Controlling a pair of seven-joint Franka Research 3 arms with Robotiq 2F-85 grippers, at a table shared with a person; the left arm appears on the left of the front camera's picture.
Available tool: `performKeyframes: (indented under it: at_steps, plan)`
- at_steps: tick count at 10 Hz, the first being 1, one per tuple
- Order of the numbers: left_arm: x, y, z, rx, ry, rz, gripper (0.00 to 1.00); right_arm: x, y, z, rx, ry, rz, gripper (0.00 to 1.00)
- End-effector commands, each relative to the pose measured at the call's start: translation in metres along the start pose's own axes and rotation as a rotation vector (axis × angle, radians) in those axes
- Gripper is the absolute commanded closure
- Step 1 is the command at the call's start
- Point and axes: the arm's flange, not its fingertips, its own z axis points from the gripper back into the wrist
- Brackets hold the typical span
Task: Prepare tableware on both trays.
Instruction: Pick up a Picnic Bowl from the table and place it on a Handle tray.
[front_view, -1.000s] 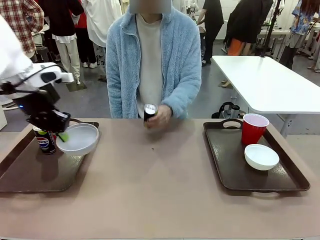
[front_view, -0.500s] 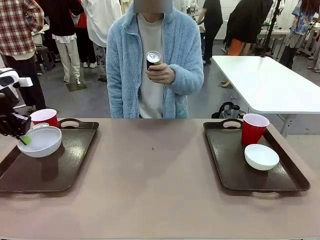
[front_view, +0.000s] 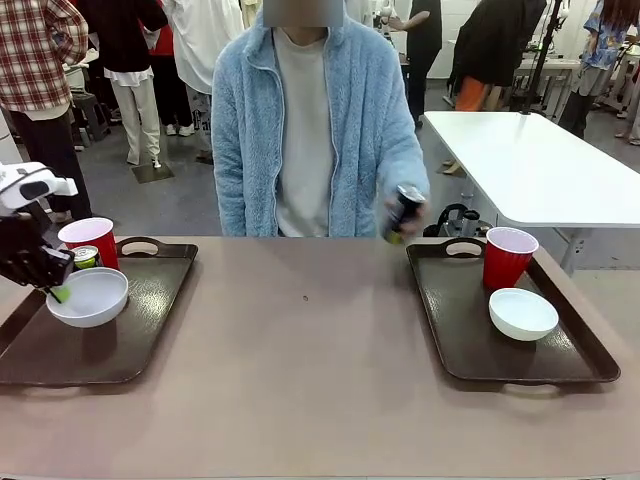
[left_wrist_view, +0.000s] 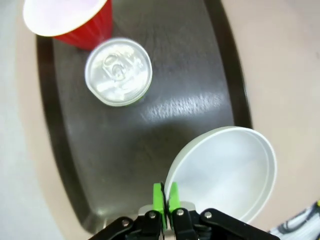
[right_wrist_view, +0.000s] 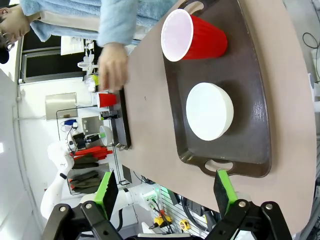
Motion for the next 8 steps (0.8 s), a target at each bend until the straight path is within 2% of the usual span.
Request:
performKeyframes:
  at_steps: [1, 5, 6, 7, 8]
  plan:
    - [-0.008, -0.003, -0.044, 0.013, -0.008, 0.049, 1.00, 0.001, 0.001, 0.002, -0.005, 0.013, -0.002, 0.00]
    - [-0.009, -0.009, -0.075, 0.011, 0.027, 0.056, 1.00, 0.001, 0.001, 0.002, -0.005, 0.013, -0.002, 0.00]
    - [-0.011, -0.010, -0.075, 0.001, 0.039, 0.054, 0.94, 0.001, 0.001, 0.002, -0.005, 0.013, -0.002, 0.00]
    - [-0.010, -0.010, -0.074, -0.006, 0.046, 0.053, 0.36, 0.001, 0.001, 0.002, -0.005, 0.013, -0.002, 0.00]
    - [-0.010, -0.010, -0.071, -0.011, 0.045, 0.056, 0.34, 0.001, 0.001, 0.002, -0.005, 0.013, -0.002, 0.00]
